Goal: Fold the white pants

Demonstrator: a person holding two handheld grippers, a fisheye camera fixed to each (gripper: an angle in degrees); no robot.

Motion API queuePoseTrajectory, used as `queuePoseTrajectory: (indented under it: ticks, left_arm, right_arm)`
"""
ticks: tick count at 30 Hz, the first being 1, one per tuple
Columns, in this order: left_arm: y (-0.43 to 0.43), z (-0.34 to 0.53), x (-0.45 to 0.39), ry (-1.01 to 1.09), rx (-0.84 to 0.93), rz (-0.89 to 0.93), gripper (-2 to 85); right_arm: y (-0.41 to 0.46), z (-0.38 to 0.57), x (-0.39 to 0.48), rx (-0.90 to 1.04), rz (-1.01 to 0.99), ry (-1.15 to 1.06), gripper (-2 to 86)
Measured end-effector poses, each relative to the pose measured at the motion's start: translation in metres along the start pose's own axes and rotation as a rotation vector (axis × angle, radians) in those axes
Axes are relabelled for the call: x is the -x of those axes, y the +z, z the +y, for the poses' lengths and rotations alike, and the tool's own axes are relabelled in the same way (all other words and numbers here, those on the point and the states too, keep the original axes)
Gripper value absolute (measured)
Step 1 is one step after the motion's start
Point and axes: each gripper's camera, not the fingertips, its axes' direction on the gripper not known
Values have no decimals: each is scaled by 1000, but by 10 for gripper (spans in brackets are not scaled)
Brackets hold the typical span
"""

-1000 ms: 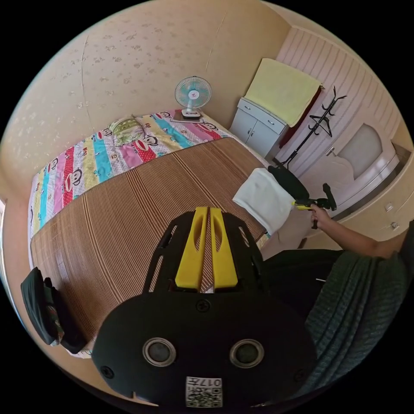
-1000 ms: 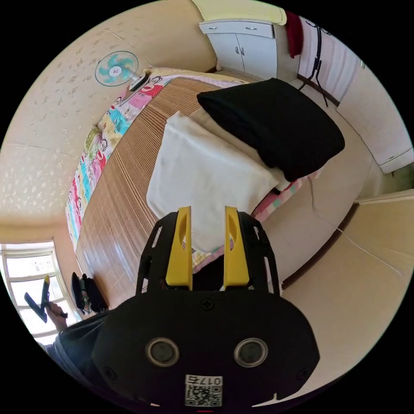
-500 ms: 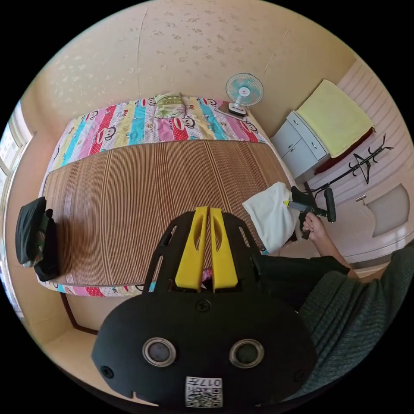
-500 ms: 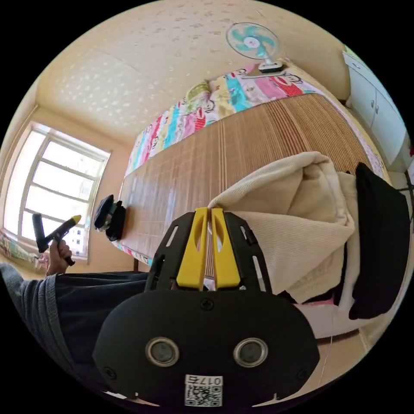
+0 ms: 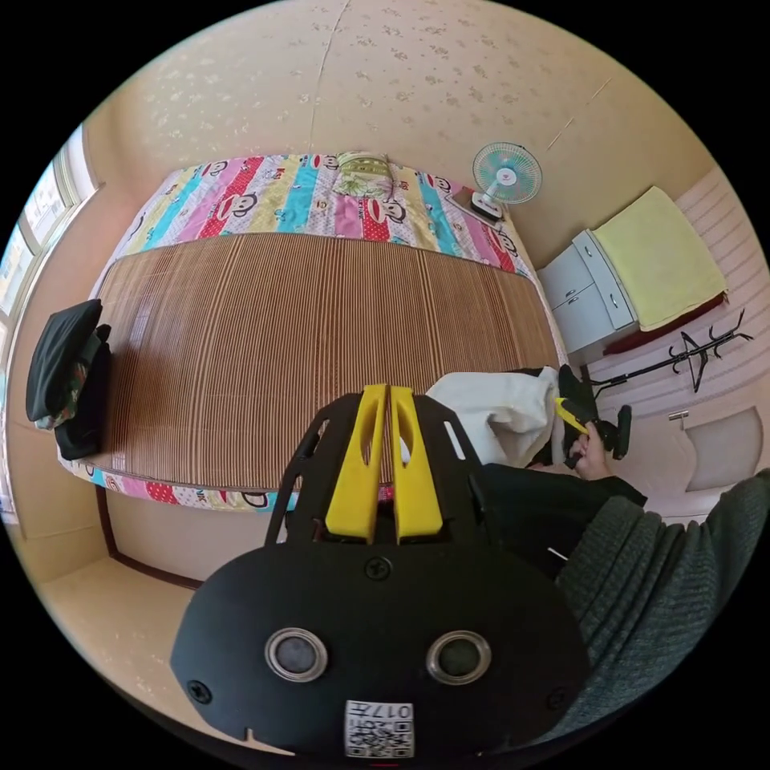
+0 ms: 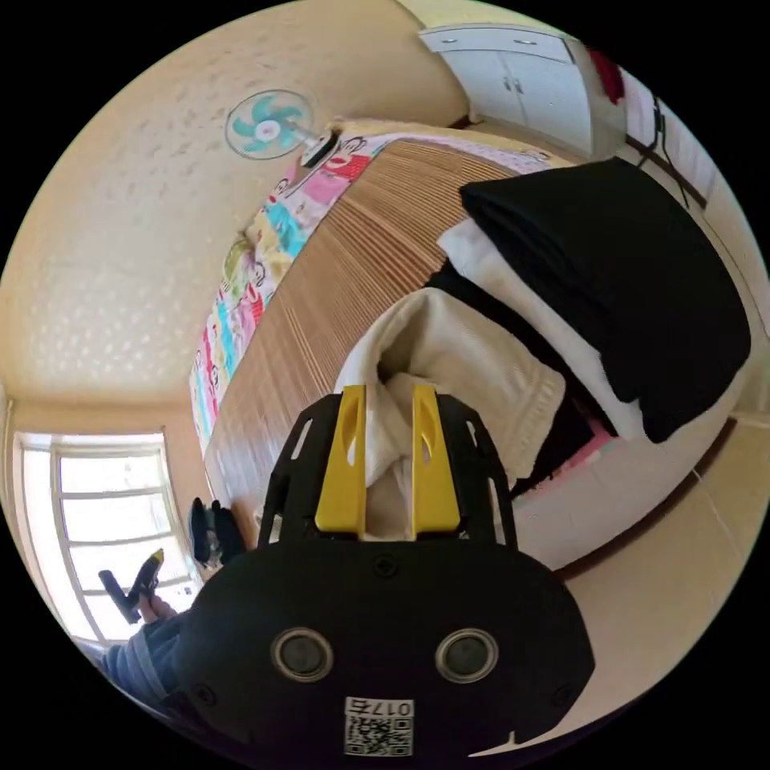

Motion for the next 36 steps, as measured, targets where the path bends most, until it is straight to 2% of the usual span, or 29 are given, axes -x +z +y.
queuePoseTrajectory:
  ticks: [2, 5, 7, 8, 10, 12, 15, 16, 18, 21, 24, 26, 28, 30, 32, 34, 36]
  left_arm:
    - [7, -7, -2, 19, 7, 8, 13]
    - [23, -24, -9, 78, 28, 40, 45]
    - [36, -40, -18, 125, 47, 87, 63]
    - [39, -45, -21, 138, 53, 98, 67]
    - [49, -60, -35, 193, 76, 126, 70]
    - [52, -68, -47, 253, 78, 138, 67]
    - [53, -73, -62, 345, 82, 163, 61]
    - [53, -74, -67, 377, 84, 196, 60]
    - [54, -73, -75, 438, 87, 261, 60]
    - [57, -68, -98, 551, 106, 300, 73]
    - [55, -58, -128, 668, 66, 317, 102]
    - [52, -49, -146, 744, 22, 310, 135]
    - [54, -38, -164, 808, -34, 192, 158]
    - [50, -33, -167, 799, -96, 117, 143]
    - [24, -26, -155, 763, -212, 168, 103]
    - [-20, -14, -128, 673, -362, 172, 61]
    - [-55, -11, -99, 597, -406, 250, 50]
  right_arm:
    - [-16, 17, -66, -50, 53, 221, 106]
    - [11, 52, -129, 10, 116, 364, 117]
    - [46, 72, -153, 105, 71, 369, 116]
    - [64, 85, -160, 150, -24, 354, 106]
    - [70, 106, -162, 104, -96, 371, 78]
    - [67, 124, -160, 66, -68, 373, 47]
    - [44, 156, -164, -67, -457, 346, 21]
    - [35, 164, -154, -79, -557, 272, 18]
    - [19, 176, -126, -72, -582, 103, 14]
    - [-6, 190, -72, -50, -748, -157, 10]
    - [-19, 206, 3, 48, -877, -468, 8]
    - [-26, 234, 66, 97, -943, -672, 7]
    - [-27, 259, 105, 124, -1034, -761, 7]
    - [-27, 288, 141, 178, -1088, -861, 7]
    - [-36, 334, 177, 171, -1094, -985, 9]
    - [-41, 356, 185, 155, -1119, -1016, 9]
    - [-44, 374, 183, 110, -1111, -1074, 8]
